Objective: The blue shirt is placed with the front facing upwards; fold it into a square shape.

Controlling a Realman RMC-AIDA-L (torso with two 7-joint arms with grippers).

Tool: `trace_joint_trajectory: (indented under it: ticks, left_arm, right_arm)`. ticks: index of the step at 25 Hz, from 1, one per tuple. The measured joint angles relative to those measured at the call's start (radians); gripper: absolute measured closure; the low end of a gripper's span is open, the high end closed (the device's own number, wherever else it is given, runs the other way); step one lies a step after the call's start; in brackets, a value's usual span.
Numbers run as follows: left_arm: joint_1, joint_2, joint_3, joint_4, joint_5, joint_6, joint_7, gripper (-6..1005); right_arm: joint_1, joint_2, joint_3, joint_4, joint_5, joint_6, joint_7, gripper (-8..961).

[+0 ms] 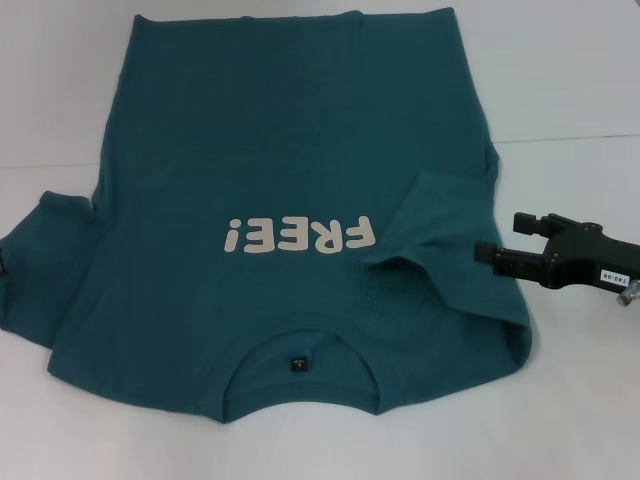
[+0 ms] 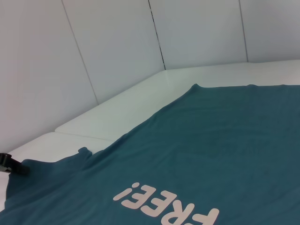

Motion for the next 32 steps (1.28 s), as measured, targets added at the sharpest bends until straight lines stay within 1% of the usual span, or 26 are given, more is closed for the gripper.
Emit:
trace_joint_trajectory:
  ticks: [5, 10, 16, 25, 32]
  left_arm:
    - [-0.001, 0.000, 0.006, -0.001, 0.000, 0.000, 0.000, 905]
    - [-0.001, 0.000, 0.016, 0.008, 0.000, 0.000, 0.001, 972]
    - [0.020, -0.002, 0.022, 0.049, 0.001, -0.025, 0.000, 972]
    - [0.020, -0.003, 0.033, 0.037, 0.001, -0.101, 0.002, 972]
    - [0.010, -0.002, 0.062, 0.030, 0.000, -0.123, 0.002, 972]
  right_arm:
    - [0.003, -0.001, 0.000, -0.001, 0.000, 0.001, -0.001, 9]
    - [0.006, -0.001, 0.001, 0.002, 0.000, 0.002, -0.003, 9]
    - [0.006, -0.002, 0.001, 0.004, 0.000, 0.009, -0.002, 9]
    - [0.004, 0.000, 0.000, 0.004, 0.000, 0.014, 0.001, 9]
    - [0.003, 0.000, 0.002, 0.006, 0.000, 0.016, 0.001, 9]
